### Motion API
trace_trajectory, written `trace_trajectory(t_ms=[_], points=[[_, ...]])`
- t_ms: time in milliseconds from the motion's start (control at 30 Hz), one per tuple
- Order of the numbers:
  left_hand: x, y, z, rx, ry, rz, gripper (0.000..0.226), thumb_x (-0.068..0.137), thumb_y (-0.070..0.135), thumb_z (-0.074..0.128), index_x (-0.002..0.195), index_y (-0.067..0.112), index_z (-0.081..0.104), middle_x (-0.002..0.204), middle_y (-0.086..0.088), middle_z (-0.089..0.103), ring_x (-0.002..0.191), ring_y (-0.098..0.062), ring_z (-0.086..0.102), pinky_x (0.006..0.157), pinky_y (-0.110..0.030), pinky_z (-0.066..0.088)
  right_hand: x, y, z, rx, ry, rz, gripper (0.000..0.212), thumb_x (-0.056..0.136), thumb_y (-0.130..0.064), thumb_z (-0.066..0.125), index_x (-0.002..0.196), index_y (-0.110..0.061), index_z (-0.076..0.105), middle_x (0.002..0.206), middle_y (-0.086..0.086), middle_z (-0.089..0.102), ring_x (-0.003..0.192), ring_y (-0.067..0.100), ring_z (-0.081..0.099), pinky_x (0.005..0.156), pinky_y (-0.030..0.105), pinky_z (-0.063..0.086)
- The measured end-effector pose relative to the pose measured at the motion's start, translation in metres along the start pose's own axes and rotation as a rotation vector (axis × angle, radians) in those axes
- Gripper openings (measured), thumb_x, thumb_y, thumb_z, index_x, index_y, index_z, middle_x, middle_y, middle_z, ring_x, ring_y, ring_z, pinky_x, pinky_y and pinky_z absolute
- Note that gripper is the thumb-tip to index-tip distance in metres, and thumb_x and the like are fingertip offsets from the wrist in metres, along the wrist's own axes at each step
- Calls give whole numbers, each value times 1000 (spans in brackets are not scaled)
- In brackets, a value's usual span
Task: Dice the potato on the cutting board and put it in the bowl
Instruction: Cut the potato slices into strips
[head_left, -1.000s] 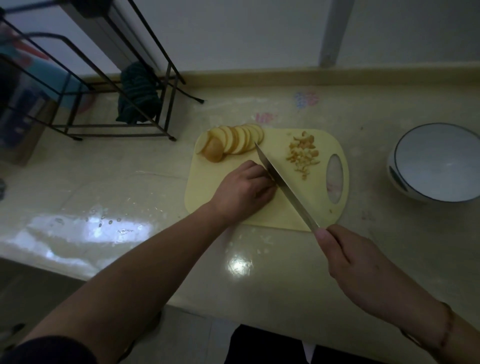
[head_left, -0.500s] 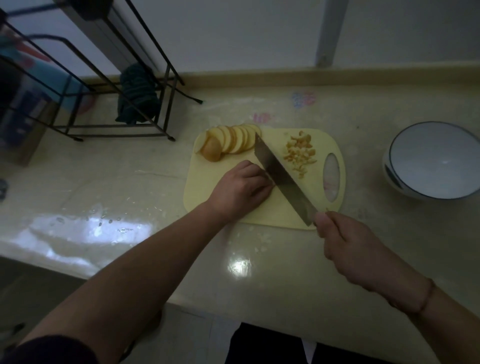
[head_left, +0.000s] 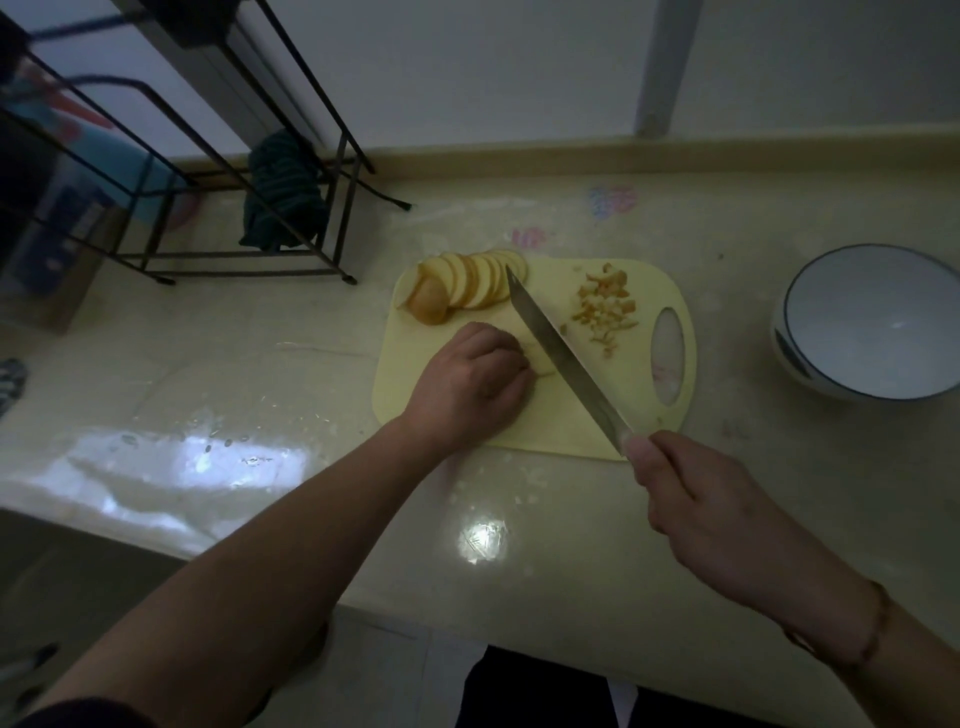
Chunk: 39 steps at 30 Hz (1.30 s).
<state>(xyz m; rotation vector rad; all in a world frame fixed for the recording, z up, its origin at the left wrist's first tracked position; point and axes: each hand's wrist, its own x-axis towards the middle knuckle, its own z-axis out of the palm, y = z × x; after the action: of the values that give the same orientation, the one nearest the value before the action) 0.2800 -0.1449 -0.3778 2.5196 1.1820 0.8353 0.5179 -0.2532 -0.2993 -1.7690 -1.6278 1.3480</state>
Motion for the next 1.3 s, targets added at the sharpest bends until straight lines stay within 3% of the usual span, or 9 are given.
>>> trace_trajectory(t_ms=[333, 600, 900, 1067, 1300], points=[[4, 0, 8, 24, -76, 31, 14, 88, 14, 72, 95, 2, 77, 99, -14, 70, 87, -31, 66, 76, -36, 54, 2, -1, 4, -53, -14, 7, 52, 92, -58, 30, 69, -14, 47, 59, 4, 54, 53, 9, 50, 57, 32, 42], [8, -3, 8, 8, -89, 69, 15, 89, 14, 69, 94, 4, 79, 93, -11, 71, 82, -30, 66, 70, -34, 54, -8, 3, 6, -97, -13, 10, 52, 89, -60, 25, 73, -18, 50, 61, 5, 57, 60, 11, 56, 61, 32, 43], [9, -6, 9, -13, -104, 65, 9, 89, 11, 73, 92, 5, 79, 87, -10, 70, 78, -30, 64, 69, -36, 53, 19, -6, 17, -84, -15, 20, 44, 99, -48, 29, 73, -17, 47, 65, -1, 54, 62, 11, 53, 61, 28, 40], [8, -2, 8, -4, -96, 69, 6, 87, 9, 75, 90, 4, 78, 84, -9, 68, 77, -26, 62, 68, -32, 51, 16, 3, 5, -11, -3, 52, 52, 95, -53, 29, 75, -12, 51, 61, 0, 53, 52, 9, 48, 56, 33, 40], [6, -1, 5, -16, -83, 61, 14, 91, 13, 70, 91, 1, 77, 93, -13, 70, 83, -29, 66, 73, -34, 54, 13, 5, -1, 27, 27, 65, 59, 86, -63, 26, 74, -11, 51, 56, 0, 50, 42, 4, 44, 50, 24, 31]])
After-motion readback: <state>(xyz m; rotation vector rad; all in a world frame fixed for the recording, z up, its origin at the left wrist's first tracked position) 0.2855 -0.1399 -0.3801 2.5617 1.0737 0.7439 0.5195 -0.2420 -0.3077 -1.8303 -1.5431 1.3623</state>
